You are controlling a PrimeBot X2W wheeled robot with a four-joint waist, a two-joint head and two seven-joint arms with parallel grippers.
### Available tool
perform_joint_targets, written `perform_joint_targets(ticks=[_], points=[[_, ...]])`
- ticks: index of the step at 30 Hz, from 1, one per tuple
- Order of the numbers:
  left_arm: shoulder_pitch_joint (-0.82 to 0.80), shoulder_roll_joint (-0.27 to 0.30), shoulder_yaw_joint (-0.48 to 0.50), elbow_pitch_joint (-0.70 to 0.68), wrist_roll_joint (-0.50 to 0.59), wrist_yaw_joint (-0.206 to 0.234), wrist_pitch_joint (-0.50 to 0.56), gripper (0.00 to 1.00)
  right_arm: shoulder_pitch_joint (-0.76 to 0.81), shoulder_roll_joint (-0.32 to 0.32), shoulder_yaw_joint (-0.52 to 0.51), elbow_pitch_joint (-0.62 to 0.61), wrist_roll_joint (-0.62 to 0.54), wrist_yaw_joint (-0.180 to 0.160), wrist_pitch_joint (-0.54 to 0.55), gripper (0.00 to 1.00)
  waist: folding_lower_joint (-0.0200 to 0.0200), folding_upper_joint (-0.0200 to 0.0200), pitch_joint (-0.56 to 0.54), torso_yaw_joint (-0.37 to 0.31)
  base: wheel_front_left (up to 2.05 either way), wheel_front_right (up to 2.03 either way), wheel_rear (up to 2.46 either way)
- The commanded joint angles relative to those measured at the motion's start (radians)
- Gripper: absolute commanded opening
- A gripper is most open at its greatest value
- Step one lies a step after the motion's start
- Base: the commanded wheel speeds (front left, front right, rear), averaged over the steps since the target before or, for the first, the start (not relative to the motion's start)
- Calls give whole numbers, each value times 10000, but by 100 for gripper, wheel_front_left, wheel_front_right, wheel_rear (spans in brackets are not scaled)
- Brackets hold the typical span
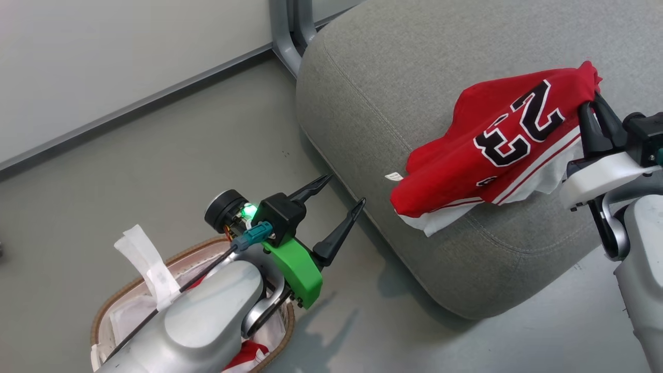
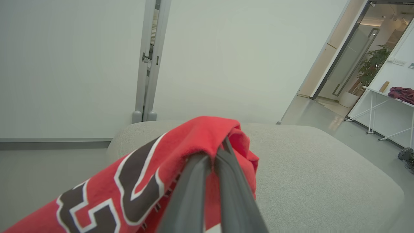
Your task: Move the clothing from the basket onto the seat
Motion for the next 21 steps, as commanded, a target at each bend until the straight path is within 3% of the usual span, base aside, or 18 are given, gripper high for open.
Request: perform_joint_targets(ticks=[1,7,12,21], points=[[-188,52,5,33,64,-37,-18,100,-21,76,55,32,-88,-10,19,0,0,-1,331,-201,0,0,0],[-364,218,154,-55,11,100,23,100,-1005,117,328,363,-34,-10,136,0,0,-1,703,65,0,0,0],[-646,399,287,-369,117,253,90,100,-2707,-84,463,1066,173,-12,424,0,0,-1,1265,485,0,0,0],[-1177,889,278,-1618,593,791,519,100,-6136,-1689,871,2007,413,-12,1501,0,0,-1,2704,1632,0,0,0]])
